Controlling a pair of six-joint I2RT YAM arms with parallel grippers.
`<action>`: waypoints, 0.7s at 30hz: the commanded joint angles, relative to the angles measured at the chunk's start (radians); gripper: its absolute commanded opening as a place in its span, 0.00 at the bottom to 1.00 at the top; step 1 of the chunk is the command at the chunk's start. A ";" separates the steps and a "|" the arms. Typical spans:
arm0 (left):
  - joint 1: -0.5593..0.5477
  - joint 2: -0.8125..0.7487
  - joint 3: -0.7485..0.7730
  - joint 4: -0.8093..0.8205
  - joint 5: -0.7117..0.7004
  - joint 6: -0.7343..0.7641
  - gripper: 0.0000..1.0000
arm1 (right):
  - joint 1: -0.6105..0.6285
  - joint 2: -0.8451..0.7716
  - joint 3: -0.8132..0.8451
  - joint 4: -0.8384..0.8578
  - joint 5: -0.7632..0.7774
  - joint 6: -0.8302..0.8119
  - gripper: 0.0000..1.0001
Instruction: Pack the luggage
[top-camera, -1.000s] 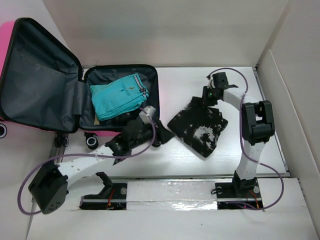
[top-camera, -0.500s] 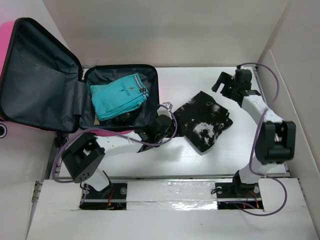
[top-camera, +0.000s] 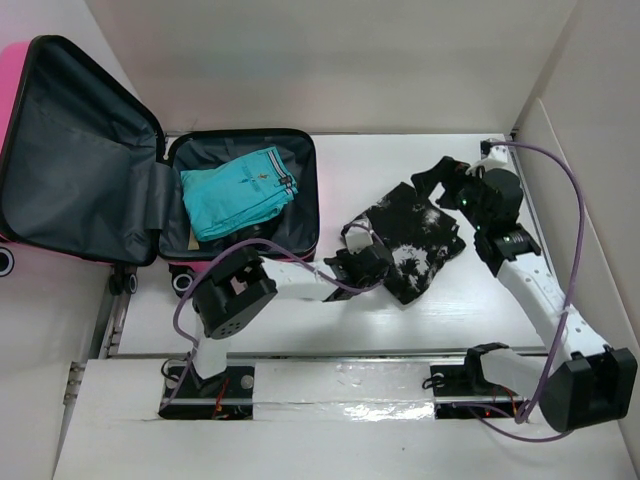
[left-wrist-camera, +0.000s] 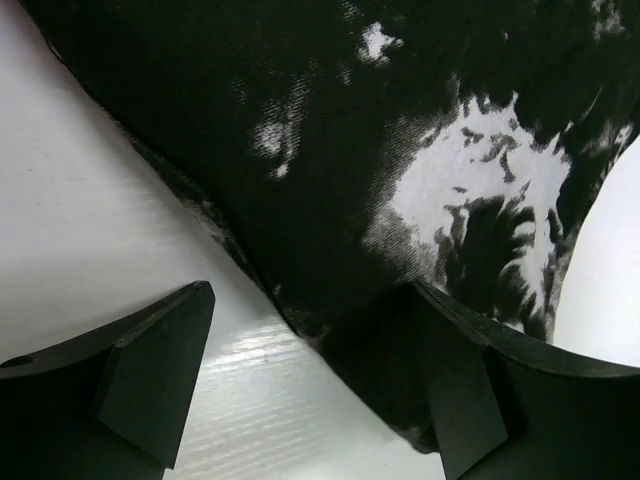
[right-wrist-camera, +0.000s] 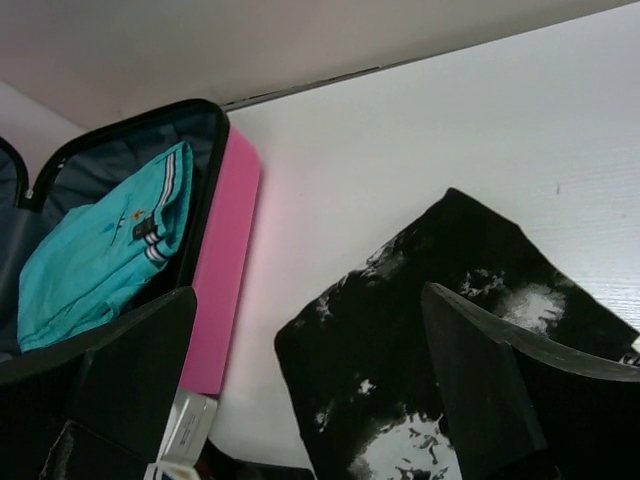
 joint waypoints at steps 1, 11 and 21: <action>0.010 0.043 0.055 -0.100 -0.056 -0.102 0.77 | 0.023 -0.079 -0.025 0.034 -0.020 -0.004 1.00; 0.104 0.109 0.029 0.086 0.058 -0.124 0.40 | 0.032 -0.257 -0.071 0.006 -0.042 -0.011 1.00; 0.190 0.048 0.058 0.301 0.084 0.230 0.00 | 0.112 -0.387 -0.139 0.035 0.021 -0.011 1.00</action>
